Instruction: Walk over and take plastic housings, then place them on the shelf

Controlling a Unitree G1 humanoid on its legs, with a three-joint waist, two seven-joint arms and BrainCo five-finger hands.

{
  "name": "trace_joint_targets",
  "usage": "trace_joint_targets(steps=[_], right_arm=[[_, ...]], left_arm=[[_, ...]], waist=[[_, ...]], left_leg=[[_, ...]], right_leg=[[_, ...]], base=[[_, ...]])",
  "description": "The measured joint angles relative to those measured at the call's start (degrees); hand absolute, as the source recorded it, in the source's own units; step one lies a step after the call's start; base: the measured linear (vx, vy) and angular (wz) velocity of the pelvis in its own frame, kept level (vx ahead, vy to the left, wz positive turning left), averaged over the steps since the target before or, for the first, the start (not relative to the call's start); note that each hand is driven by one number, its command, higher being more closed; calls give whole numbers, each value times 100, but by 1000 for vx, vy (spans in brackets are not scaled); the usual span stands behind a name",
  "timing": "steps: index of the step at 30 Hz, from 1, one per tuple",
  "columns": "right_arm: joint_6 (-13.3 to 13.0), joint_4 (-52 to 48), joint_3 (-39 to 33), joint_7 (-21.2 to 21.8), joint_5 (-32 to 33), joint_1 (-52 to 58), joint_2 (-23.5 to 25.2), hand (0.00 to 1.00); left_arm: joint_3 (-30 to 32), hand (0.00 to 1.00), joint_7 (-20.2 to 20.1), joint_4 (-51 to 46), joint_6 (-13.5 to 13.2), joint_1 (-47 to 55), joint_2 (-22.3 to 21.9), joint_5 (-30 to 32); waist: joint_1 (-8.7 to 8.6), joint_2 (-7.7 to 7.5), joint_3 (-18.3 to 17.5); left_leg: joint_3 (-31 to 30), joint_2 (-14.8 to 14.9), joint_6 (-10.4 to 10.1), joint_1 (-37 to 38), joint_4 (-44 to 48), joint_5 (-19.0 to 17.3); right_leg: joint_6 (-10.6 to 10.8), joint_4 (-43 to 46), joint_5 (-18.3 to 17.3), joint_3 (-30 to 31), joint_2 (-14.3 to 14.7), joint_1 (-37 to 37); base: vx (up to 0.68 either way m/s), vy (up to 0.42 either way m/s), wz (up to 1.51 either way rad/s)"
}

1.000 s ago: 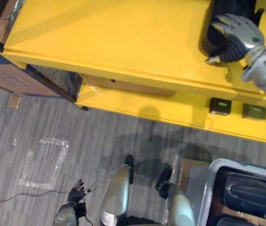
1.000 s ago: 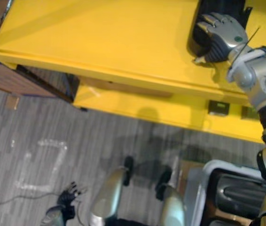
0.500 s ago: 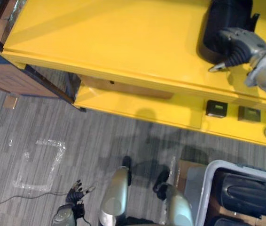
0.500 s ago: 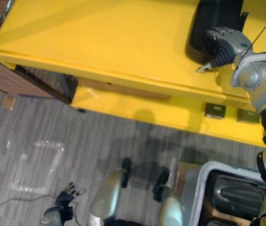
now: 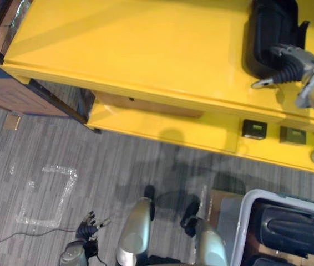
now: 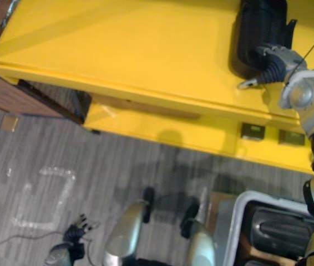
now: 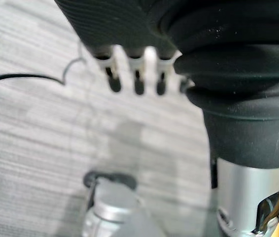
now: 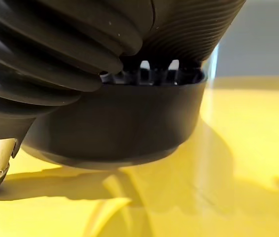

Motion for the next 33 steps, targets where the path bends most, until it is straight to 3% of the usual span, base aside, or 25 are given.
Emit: trace_joint_targets(steps=[5, 10, 15, 19, 23, 25, 29, 33], right_arm=[[-12, 12, -15, -14, -1, 26, 0, 0], [-180, 13, -16, -344, -7, 99, 0, 0], [-693, -50, -67, -729, 227, 218, -1, 0], [-1202, -335, -111, -1274, 393, 291, -1, 0], [-1694, -870, -580, -1951, 656, 291, 9, 0], [-1792, -1059, -762, -2091, 872, 291, 74, 0], [-1899, -1561, -1683, -2514, 1651, 292, 583, 0], [-1737, -2078, -2754, -2961, 2179, 582, 1010, 0]], left_arm=[[0, 0, 0, -2, 21, 13, 0, 0], [0, 0, 0, -71, 22, 52, -1, 0], [0, 0, -1, -105, 15, 56, -5, 1], [1, 0, -4, -108, -14, 61, -10, 7], [7, 0, -16, -113, -69, 62, -32, 16], [16, 0, -18, -102, -83, 62, -74, 17], [114, 0, -42, -80, -181, 68, -283, 51], [115, 0, -26, -38, -187, 70, -375, 50]], waist=[[1, 0, 0], [-7, 0, 0], [-22, 0, 0], [-30, 0, 0], [-27, 0, 0], [-33, 3, 2], [-144, 3, 1], [-222, -15, -14]], left_leg=[[18, 0, 0, 20, -6, 0], [41, 0, 0, 39, -26, 0], [43, 2, 0, 41, -18, 0], [41, 5, 0, 47, 13, 0], [35, 7, 0, 60, 22, 0], [43, 4, 1, 128, 9, -1], [55, -2, 6, 276, -66, -10], [118, -32, 8, 497, -205, -9]], right_leg=[[0, 9, 0, 15, -3, 4], [1, 8, -1, 36, -3, 4], [1, 4, -1, 36, -1, 6], [2, 4, 0, 35, 2, 15], [7, 2, 4, 33, 4, 40], [18, -29, 12, 35, 4, 109], [38, -123, 24, 32, 13, 276], [73, -238, 46, 79, 3, 455]], base=[[0, 2, -1], [1, 4, -1], [0, 0, 0], [0, 0, 0], [0, 0, 0], [0, 0, 0], [0, 0, 0], [9, 12, -4]])
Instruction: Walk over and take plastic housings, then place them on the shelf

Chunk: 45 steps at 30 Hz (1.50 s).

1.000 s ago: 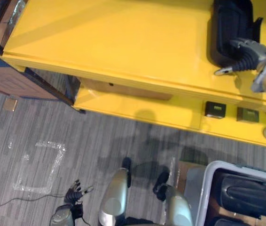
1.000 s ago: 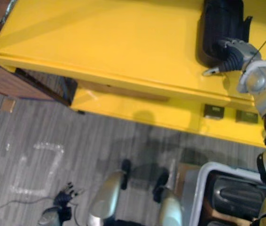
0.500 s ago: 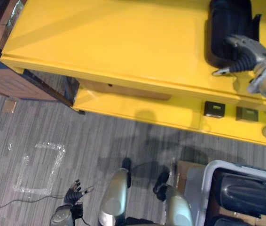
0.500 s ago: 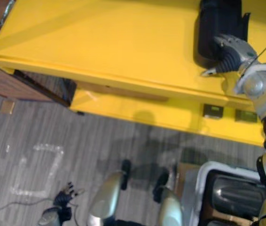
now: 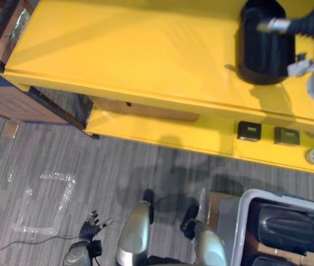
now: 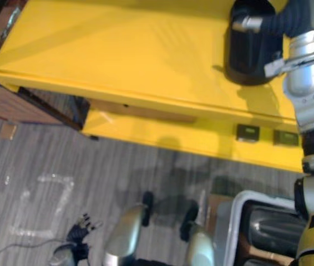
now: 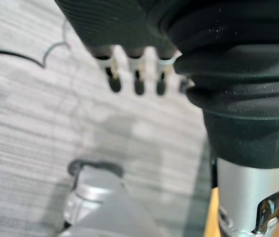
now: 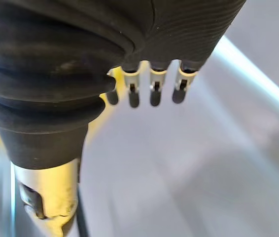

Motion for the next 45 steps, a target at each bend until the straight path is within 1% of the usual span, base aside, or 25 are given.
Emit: trace_joint_targets(steps=[1, 2, 3, 5, 6, 8, 9, 11, 12, 14, 15, 16, 18, 21, 22, 26, 28, 32, 34, 36, 39, 45], right_arm=[[126, -191, -318, -33, 272, 180, 126, 0], [258, -290, -557, -29, 477, 379, 266, 0], [376, -332, -648, -17, 572, 499, 332, 0], [881, -400, -923, 160, 1030, 1020, 632, 0], [1034, -402, -983, 225, 1182, 1121, 717, 0], [1546, -395, -1262, 374, 1644, 1455, 967, 0], [1673, -383, -1301, 419, 1741, 1491, 1025, 0], [2089, -349, -1348, 751, 1973, 1518, 1176, 0], [2155, -304, -1347, 842, 2042, 1522, 1194, 0], [2369, -18, -1340, 1118, 2072, 1522, 1255, 0], [2382, 64, -1337, 1187, 2073, 1522, 1268, 0], [2490, 184, -1333, 1308, 2110, 1522, 1306, 0], [2558, 372, -1242, 1464, 2167, 1522, 1334, 0], [2578, 546, -1107, 1734, 2273, 1498, 1340, 0], [2578, 550, -1068, 1798, 2275, 1495, 1339, 0], [2589, 581, -955, 2154, 2312, 1324, 1339, 0], [2606, 590, -909, 2300, 2310, 1306, 1339, 0], [2811, 651, -641, 2555, 2310, 1279, 1339, 0], [2819, 680, -593, 2621, 2311, 1253, 1339, 0], [2881, 679, -589, 2729, 2311, 1191, 1339, 0], [3102, 673, -578, 2835, 2312, 1185, 1340, 0], [3171, 533, -577, 3005, 2312, 1201, 1345, 0]], left_arm=[[0, 0, 20, 35, 3, 2, -42, 1], [-5, 0, 27, 116, 21, 12, -100, 2], [-11, 0, 27, 149, 37, 17, -123, 3], [-5, 0, 39, 248, 61, 109, -191, 21], [-6, 0, 42, 265, 63, 137, -212, 32], [-12, 0, 135, 308, 111, 211, -340, 184], [-13, 0, 162, 313, 125, 234, -369, 193], [-14, 0, 207, 428, 150, 243, -439, 239], [-14, 0, 212, 459, 162, 241, -452, 239], [-11, 0, 257, 504, 167, 241, -492, 236], [-11, 0, 261, 518, 169, 241, -491, 234], [-11, 0, 272, 543, 171, 243, -490, 228], [-11, 0, 292, 580, 170, 243, -488, 211], [-8, 0, 335, 607, 171, 244, -488, 169], [-9, 0, 336, 625, 175, 243, -493, 167], [-10, 0, 331, 629, 170, 226, -522, 118], [-7, 0, 329, 629, 169, 227, -516, 118], [-12, 0, 325, 598, 169, 220, -525, 113], [-12, 0, 326, 562, 168, 220, -525, 112], [-12, 0, 327, 460, 164, 208, -524, 109], [-18, 0, 331, 412, 169, 189, -524, 27], [-20, 0, 329, 391, 172, 188, -524, -52]], waist=[[-52, -1, -13], [-111, -10, -110], [-121, -23, -166], [-202, -71, -471], [-242, -79, -513], [-323, -93, -668], [-352, -101, -719], [-392, -111, -773], [-411, -110, -773], [-427, -101, -778], [-426, -101, -778], [-416, -101, -778], [-408, -100, -777], [-397, -83, -766], [-399, -60, -754], [-417, 130, -647], [-418, 174, -596], [-413, 171, -479], [-416, 179, -449], [-429, 185, -362], [-434, 191, -274], [-477, 196, -256]], left_leg=[[9, -12, 0, 72, -48, 1], [31, -26, 2, 116, -117, 2], [62, -30, 5, 160, -172, 6], [132, -48, 7, 310, -343, 14], [133, -57, 8, 382, -379, 15], [173, -63, 8, 569, -434, 14], [182, -61, 8, 583, -452, 14], [309, -26, 8, 702, -534, 14], [316, -29, 7, 731, -547, 14], [320, -24, 6, 770, -585, 14], [317, -24, 6, 761, -585, 13], [314, -26, 6, 743, -588, 14], [317, -33, 6, 718, -593, 13], [317, -56, 9, 622, -587, 20], [316, -67, 17, 626, -588, 27], [313, -136, 51, 636, -701, 106], [310, -172, 67, 639, -805, 197], [302, -165, 50, 640, -883, 261], [304, -162, 49, 650, -881, 262], [305, -159, 43, 652, -883, 265], [312, -161, 40, 648, -888, 268], [326, -180, 32, 687, -971, 305]], right_leg=[[20, -72, 16, 3, 2, 85], [38, -149, 39, 14, 1, 115], [49, -201, 59, 32, 3, 138], [82, -424, 115, 76, 16, 259], [91, -486, 128, 76, 19, 333], [104, -706, 175, 92, 41, 570], [102, -740, 190, 96, 49, 584], [87, -871, 257, 219, 96, 646], [90, -900, 259, 222, 96, 678], [83, -954, 286, 227, 114, 721], [81, -962, 292, 227, 117, 717], [79, -963, 304, 227, 117, 694], [84, -956, 319, 234, 111, 657], [98, -895, 337, 242, 82, 542], [98, -874, 336, 241, 68, 537], [96, -769, 326, 239, -7, 465], [100, -754, 329, 237, -16, 415], [79, -689, 316, 236, -30, 355], [58, -658, 302, 236, -29, 350], [52, -641, 297, 239, -30, 341], [55, -599, 278, 248, -38, 312], [53, -471, 203, 270, -78, 247]], base=[[35, 5, -4], [47, 4, -8], [71, 5, -14], [123, -1, -16], [158, -5, -11], [135, -4, -8], [97, -6, -13], [70, -11, -24], [33, -18, -16], [0, -8, -2], [-33, 1, 1], [-43, 10, 1], [-50, 19, 0], [-53, 28, 2], [-44, 25, 0], [-48, 19, 2], [-20, -1, 2], [0, 0, 0], [0, 0, 0], [0, 0, 0], [0, 0, 0], [0, 0, 0]])
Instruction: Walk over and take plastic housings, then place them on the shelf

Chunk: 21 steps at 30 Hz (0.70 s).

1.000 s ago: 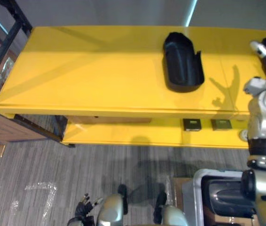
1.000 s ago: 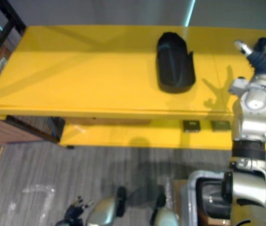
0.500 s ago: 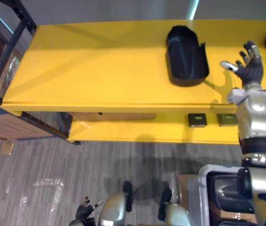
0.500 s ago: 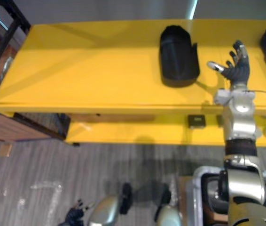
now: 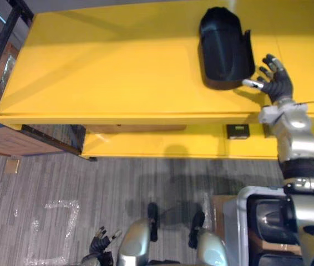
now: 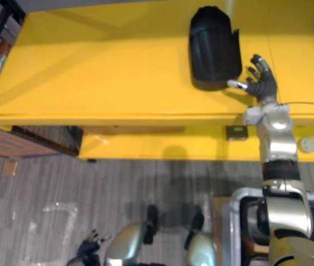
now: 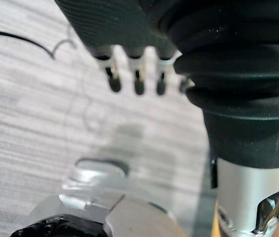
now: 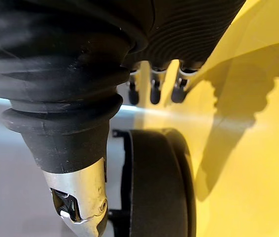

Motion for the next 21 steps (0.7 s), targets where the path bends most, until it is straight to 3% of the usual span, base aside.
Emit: trace_joint_targets(steps=[21], right_arm=[[-121, -678, 226, 490, -12, 504, 53, 0]], left_arm=[[0, 0, -4, 17, 10, -1, 3, 10]], waist=[[-80, -5, 4]], left_leg=[[89, 0, -22, 170, -187, 47]], right_leg=[[-13, 35, -49, 89, 7, 14]], base=[[0, -1, -2]])
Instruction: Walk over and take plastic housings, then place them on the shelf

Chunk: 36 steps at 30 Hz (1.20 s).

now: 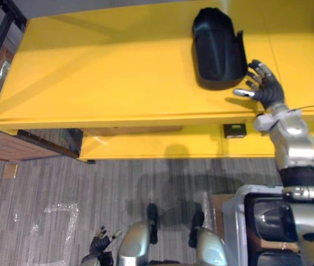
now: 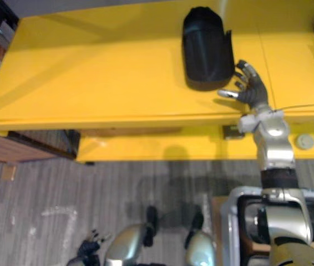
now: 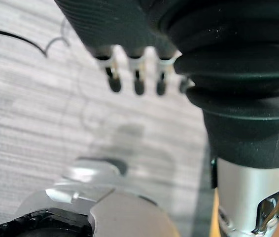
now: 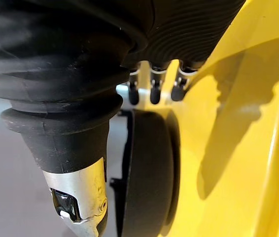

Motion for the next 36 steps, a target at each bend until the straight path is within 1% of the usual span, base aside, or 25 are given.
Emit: trace_joint_targets(steps=[3, 15, 21, 24, 25, 26, 28, 29, 30, 32, 33, 34, 35, 36], right_arm=[[-3, -75, 10, 1, -37, 32, 79, 0], [-3, -77, 16, 14, -40, 32, 79, 0], [-4, -77, 22, 4, -51, 34, 79, 0], [-53, -79, 23, -95, -69, 80, 83, 0], [-95, -99, 19, -181, -166, 141, 95, 0], [-166, -317, 2, -497, -456, 337, 147, 0], [-324, -660, -56, -815, -678, 636, 226, 0], [-443, -1027, -233, -1091, -780, 922, 390, 0], [-505, -1240, -345, -1283, -803, 1090, 488, 0], [-663, -2003, -824, -1885, -943, 1842, 894, 0], [-712, -2150, -940, -2009, -951, 2051, 993, 0], [-779, -2415, -1151, -2234, -947, 2508, 1191, 0], [-896, -2607, -1319, -2427, -932, 3016, 1343, 0], [-951, -2686, -1408, -2521, -931, 3277, 1419, 0]], left_arm=[[-1, 0, 1, 1, 2, -5, 1, 0], [0, 0, 7, 59, 22, -8, 1, 2], [0, 0, 7, 61, 40, -9, 3, 7], [0, 0, 2, 75, 39, -10, 6, 39], [0, 0, 2, 86, 34, -10, 7, 44], [2, 0, 4, 117, 23, -6, 9, 63], [19, 0, 8, 161, 18, -2, 33, 69], [25, 0, 43, 194, 11, 12, 62, 70], [33, 0, 63, 221, 6, 14, 79, 70], [57, 0, 136, 335, 5, 45, 184, 77], [59, 0, 163, 342, 9, 58, 215, 69], [74, 0, 218, 389, 31, 73, 248, 64], [82, 0, 289, 439, 60, 77, 285, 61], [84, 0, 326, 456, 70, 77, 291, 62]], waist=[[-27, -14, 8], [-22, -21, 11], [-21, -61, 15], [-13, -117, -4], [-13, -147, -20], [-12, -217, -58], [-22, -294, -104], [-43, -365, -173], [-71, -411, -227], [-218, -671, -562], [-221, -752, -634], [-260, -883, -793], [-361, -950, -964], [-437, -965, -1015]], left_leg=[[1, 9, -2, 1, -5, 1], [-23, 16, -15, -3, -21, 17], [-28, 21, -20, -3, -25, 22], [-31, 29, -27, -1, -38, 27], [-33, 34, -33, 5, -52, 31], [-35, 42, -46, 21, -91, 39], [-26, 45, -62, 112, -187, 54], [23, 46, -71, 223, -280, 59], [33, 45, -71, 258, -315, 58], [138, 56, -96, 357, -462, 40], [217, 68, -111, 410, -488, 25], [351, 81, -125, 489, -502, 0], [417, 76, -125, 558, -512, -10], [496, 74, -124, 639, -524, -26]], right_leg=[[0, -1, 0, 1, 10, -1], [-1, -1, 0, -13, 21, -1], [-1, -2, 0, -15, 28, -1], [-1, -28, 1, -15, 44, 10], [-1, -43, 1, -16, 51, 16], [3, -97, 7, -20, 68, 36], [17, -196, 21, -24, 90, 127], [25, -283, 29, -11, 110, 215], [29, -332, 32, -10, 119, 254], [42, -516, 55, 49, 170, 316], [41, -542, 60, 133, 190, 323], [40, -571, 69, 241, 204, 326], [51, -579, 77, 325, 201, 350], [59, -591, 83, 357, 198, 411]], base=[[2, -3, -1], [0, 0, 0], [0, 0, 0], [0, 0, 0], [0, 0, 0], [0, 0, 0], [49, -19, -3], [68, -11, -7], [98, -11, -9], [141, -8, -19], [145, -5, -47], [145, 4, -54], [109, 6, -48], [148, 44, -40]])
